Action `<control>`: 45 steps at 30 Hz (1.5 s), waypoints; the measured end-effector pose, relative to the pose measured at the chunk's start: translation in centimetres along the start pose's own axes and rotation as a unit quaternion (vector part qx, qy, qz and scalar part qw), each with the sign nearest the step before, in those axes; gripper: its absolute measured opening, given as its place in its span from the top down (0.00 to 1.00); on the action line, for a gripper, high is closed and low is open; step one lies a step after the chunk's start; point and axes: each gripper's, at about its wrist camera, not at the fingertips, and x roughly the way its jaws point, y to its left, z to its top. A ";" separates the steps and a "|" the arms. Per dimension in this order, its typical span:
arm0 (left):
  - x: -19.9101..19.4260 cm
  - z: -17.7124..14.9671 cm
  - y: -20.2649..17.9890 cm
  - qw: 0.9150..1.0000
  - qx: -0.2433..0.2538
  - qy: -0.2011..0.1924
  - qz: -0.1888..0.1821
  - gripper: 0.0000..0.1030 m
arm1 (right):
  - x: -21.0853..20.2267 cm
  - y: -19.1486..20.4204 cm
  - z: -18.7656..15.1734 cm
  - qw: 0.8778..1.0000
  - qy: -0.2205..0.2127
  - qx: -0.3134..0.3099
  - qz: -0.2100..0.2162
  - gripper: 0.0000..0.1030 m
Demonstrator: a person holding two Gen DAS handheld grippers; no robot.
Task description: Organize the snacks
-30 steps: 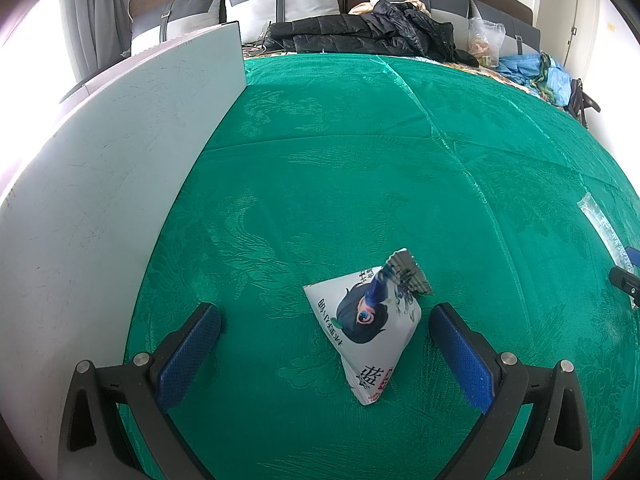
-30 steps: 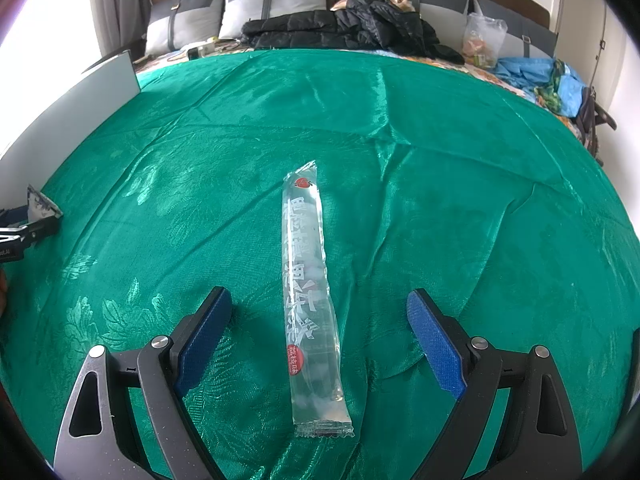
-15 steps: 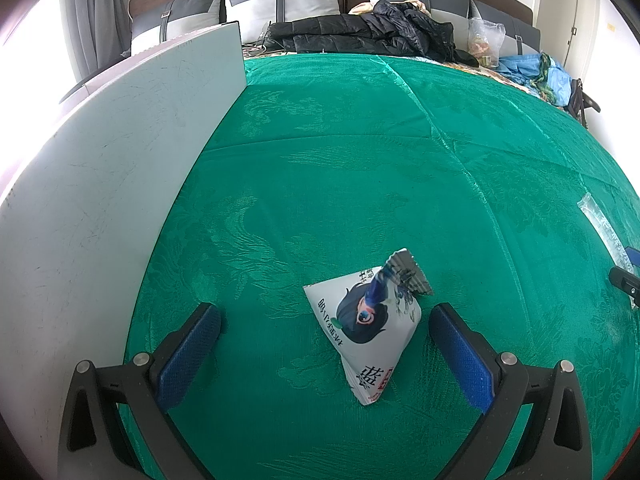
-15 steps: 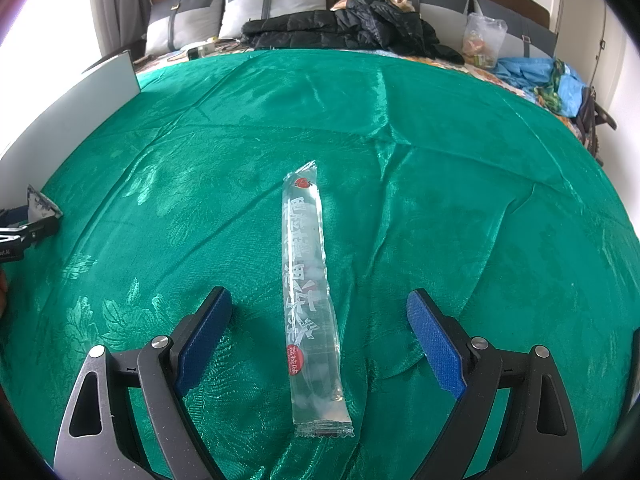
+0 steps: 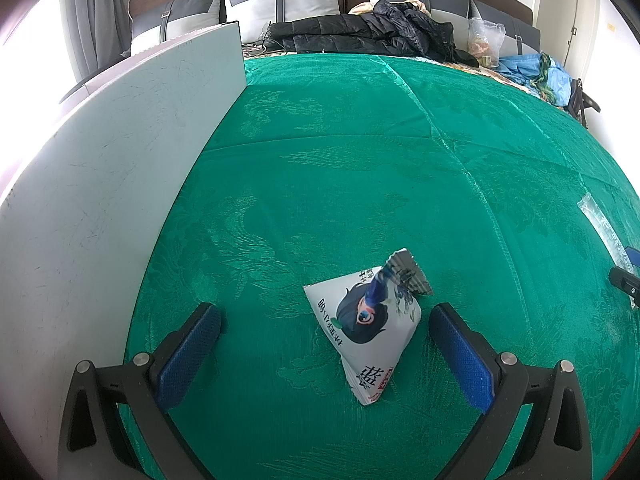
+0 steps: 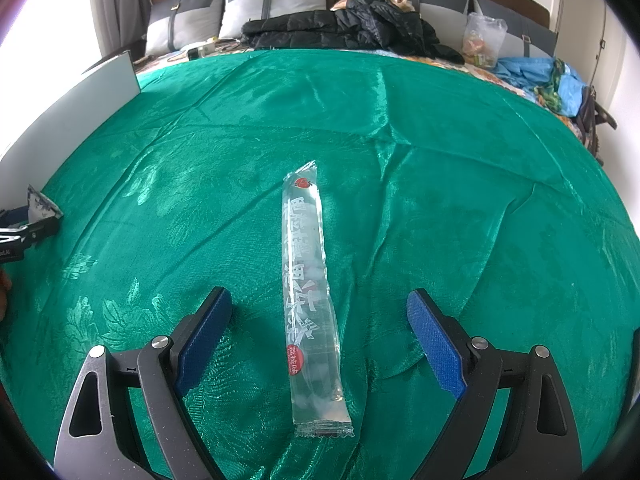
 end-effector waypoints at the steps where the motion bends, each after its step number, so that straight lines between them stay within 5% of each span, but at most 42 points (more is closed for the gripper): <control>1: 0.0 0.0 0.0 1.000 0.001 0.000 0.000 0.00 | 0.0 0.0 0.0 1.000 0.000 0.000 0.000 0.12; 5: 0.5 1.1 0.0 0.998 0.013 0.061 -0.006 0.00 | 0.1 -0.1 0.1 1.000 0.003 -0.001 0.006 0.10; 8: 0.4 1.5 -0.2 0.997 0.012 0.081 -0.009 0.04 | 0.8 -0.7 2.1 0.997 0.075 -0.015 0.030 0.15; 9: 0.3 1.5 -0.4 0.997 0.016 0.080 -0.011 0.14 | 0.9 -1.1 2.8 0.995 0.090 -0.002 0.039 0.15; 10: 0.2 1.4 -0.7 0.997 0.024 0.077 -0.013 0.33 | 0.9 -1.4 3.6 0.993 0.100 0.014 0.057 0.23; 11: -0.3 1.5 -1.0 0.997 0.030 0.065 -0.019 0.51 | 0.9 -1.4 4.4 0.992 0.109 0.015 0.061 0.68; 12: -0.5 1.5 -1.2 0.997 0.032 0.062 -0.019 0.57 | 1.3 -1.1 4.9 0.991 0.127 0.003 0.052 0.79; 14: -1.1 1.4 -1.2 0.997 0.017 0.060 -0.042 0.59 | 1.5 -0.7 5.4 0.990 0.139 -0.003 0.039 0.82; 20: -6.5 1.5 0.7 0.988 -0.075 0.018 -0.132 0.59 | -1.3 0.4 6.3 0.986 0.115 0.058 0.101 0.82; 24: -12.5 4.3 4.6 0.981 -0.107 -0.044 -0.158 0.58 | -5.1 5.6 11.2 0.981 0.061 0.059 0.173 0.82; 30: -18.1 6.2 16.0 0.988 -0.129 -0.076 -0.026 0.57 | -9.9 20.8 20.2 0.945 0.014 0.019 0.326 0.82; 36: -17.2 3.5 25.6 0.982 -0.158 -0.031 0.103 0.48 | -10.8 36.3 20.1 0.905 0.051 -0.038 0.420 0.81; 38: -16.7 2.4 27.4 0.977 -0.175 -0.019 0.121 0.31 | -10.0 39.8 18.5 0.900 0.066 -0.055 0.428 0.69; 40: -16.6 1.0 28.0 0.973 -0.188 -0.021 0.134 0.21 | -8.2 43.2 16.4 0.899 0.097 -0.086 0.419 0.30; 45: -17.6 -1.5 26.7 0.974 -0.162 -0.037 0.151 0.09 | -6.8 43.2 14.0 0.924 0.081 -0.131 0.351 0.31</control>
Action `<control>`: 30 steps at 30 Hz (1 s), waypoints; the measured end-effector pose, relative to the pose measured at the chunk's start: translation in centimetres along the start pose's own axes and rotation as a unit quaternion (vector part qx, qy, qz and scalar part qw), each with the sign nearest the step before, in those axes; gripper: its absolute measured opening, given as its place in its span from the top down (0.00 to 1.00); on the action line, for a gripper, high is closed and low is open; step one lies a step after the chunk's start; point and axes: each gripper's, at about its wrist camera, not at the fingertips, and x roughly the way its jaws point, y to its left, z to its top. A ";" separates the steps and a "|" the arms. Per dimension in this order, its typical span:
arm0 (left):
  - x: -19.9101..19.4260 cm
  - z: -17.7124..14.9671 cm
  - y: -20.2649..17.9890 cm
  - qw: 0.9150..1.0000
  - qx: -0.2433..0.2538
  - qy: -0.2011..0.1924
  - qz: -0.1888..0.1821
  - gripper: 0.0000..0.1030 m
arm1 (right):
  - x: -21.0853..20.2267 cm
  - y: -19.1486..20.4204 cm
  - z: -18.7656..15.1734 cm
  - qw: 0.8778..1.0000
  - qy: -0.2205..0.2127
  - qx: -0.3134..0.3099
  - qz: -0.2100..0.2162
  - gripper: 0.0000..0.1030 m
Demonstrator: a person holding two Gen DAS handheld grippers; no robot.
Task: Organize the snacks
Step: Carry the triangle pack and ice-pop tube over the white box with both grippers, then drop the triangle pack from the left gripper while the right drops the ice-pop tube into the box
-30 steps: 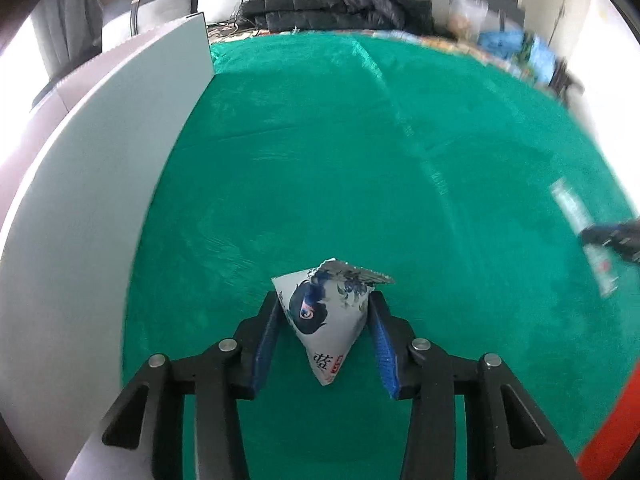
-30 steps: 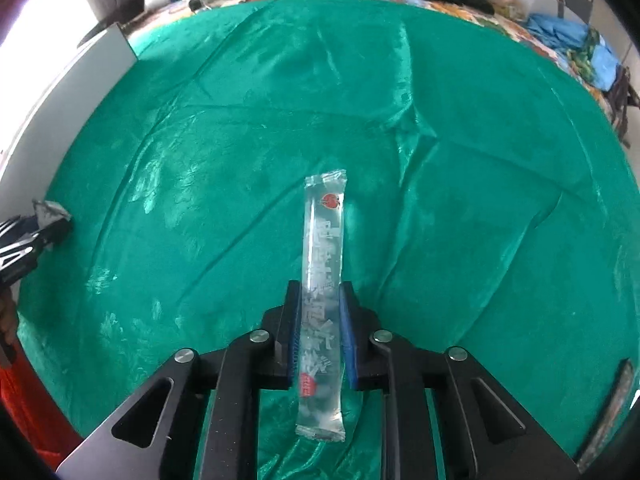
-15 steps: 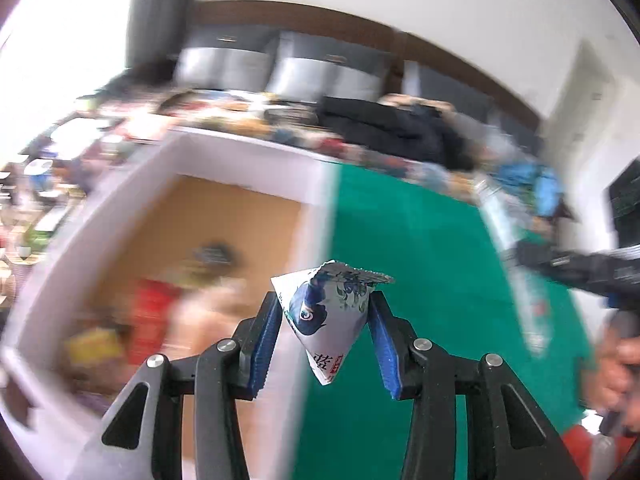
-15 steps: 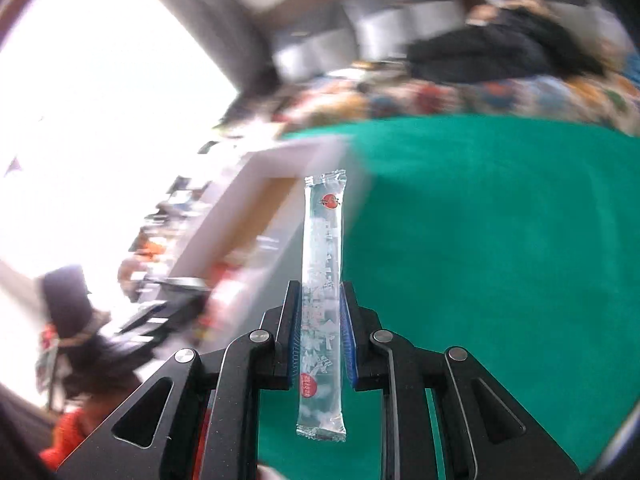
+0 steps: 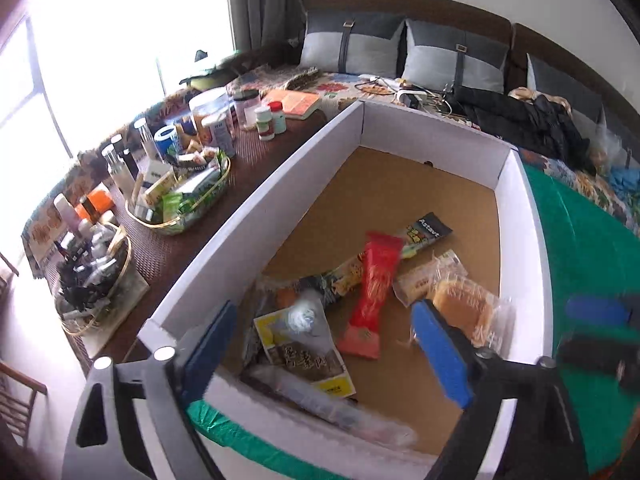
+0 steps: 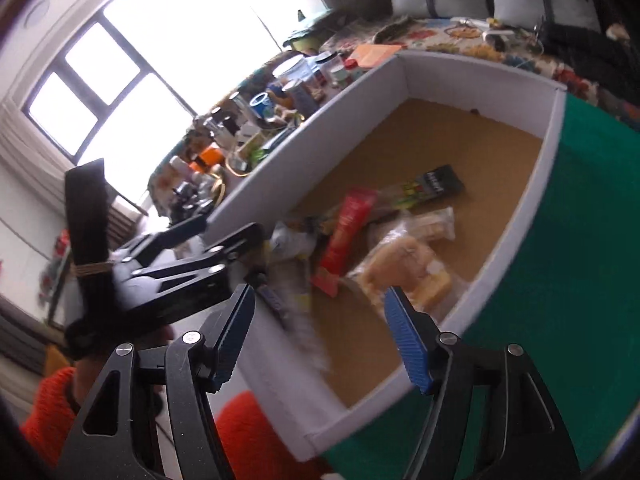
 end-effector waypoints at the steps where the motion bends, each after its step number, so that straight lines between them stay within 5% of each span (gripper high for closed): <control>1: -0.5 -0.2 -0.4 1.000 0.006 -0.006 0.008 0.07 | -0.6 -1.0 0.4 1.000 -0.003 -0.006 -0.012 0.31; 9: -5.3 0.0 -1.1 0.993 -0.047 -0.067 0.085 0.00 | -5.0 -2.1 1.6 0.994 -0.029 -0.054 -0.091 0.30; 14: -6.6 0.3 -0.4 0.995 -0.066 -0.061 0.037 0.00 | -5.8 -1.0 1.6 0.992 -0.034 -0.056 -0.106 0.29; 17: -6.8 0.1 -0.3 0.995 -0.064 -0.061 0.048 0.00 | -5.9 -0.4 1.4 0.991 -0.044 -0.056 -0.118 0.22; 30: -6.6 -0.3 -0.7 0.997 -0.032 -0.042 0.065 0.00 | -5.6 1.1 1.5 0.986 -0.055 -0.077 -0.139 0.22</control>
